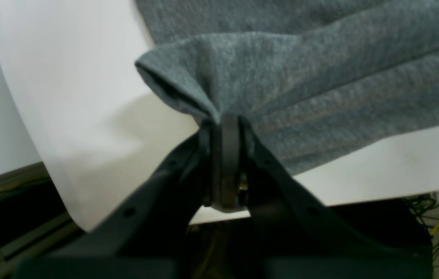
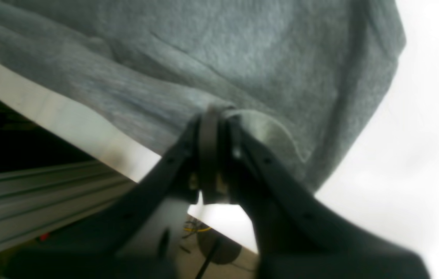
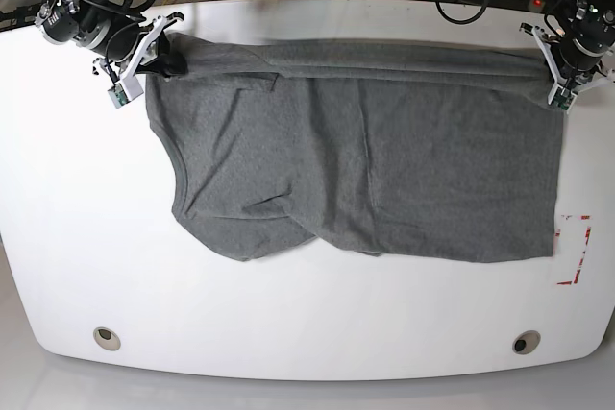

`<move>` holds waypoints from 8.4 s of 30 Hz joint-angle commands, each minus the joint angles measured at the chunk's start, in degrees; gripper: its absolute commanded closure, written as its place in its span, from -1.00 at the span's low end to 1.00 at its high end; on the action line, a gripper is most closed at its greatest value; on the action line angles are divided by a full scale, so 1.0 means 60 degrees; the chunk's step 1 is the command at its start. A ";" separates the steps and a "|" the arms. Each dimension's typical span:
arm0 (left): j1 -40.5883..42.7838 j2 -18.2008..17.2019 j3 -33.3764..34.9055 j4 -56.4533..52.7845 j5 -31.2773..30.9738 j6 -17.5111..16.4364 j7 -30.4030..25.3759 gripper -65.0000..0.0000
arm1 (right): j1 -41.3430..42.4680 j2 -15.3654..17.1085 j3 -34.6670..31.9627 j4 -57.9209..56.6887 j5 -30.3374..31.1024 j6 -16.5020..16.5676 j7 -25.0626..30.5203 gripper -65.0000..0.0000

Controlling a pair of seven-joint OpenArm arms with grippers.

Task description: Fold the T-shirt properly

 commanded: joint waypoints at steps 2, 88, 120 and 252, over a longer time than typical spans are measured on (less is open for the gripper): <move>-0.0007 -0.0148 -0.0125 0.0118 0.0210 0.0100 0.0047 1.00 | -0.0017 0.0114 0.0100 0.0138 0.0009 -0.0016 0.0070 0.61; -0.0534 0.0042 -0.0110 0.0132 0.0210 0.0100 0.0033 1.00 | 0.1741 -0.1703 0.1287 -0.1620 -0.2086 -0.0016 0.0319 1.00; -0.7889 -0.0295 0.2542 0.0220 0.0210 0.0100 0.0501 1.00 | 0.9345 0.1843 -0.1145 -0.4433 -0.2160 -0.0016 0.0304 1.00; -1.1142 -0.0602 0.2703 -0.0512 0.0166 0.0869 -0.0275 1.00 | 1.3506 0.0685 -0.3284 -0.4917 -0.5837 -0.0016 0.0040 1.00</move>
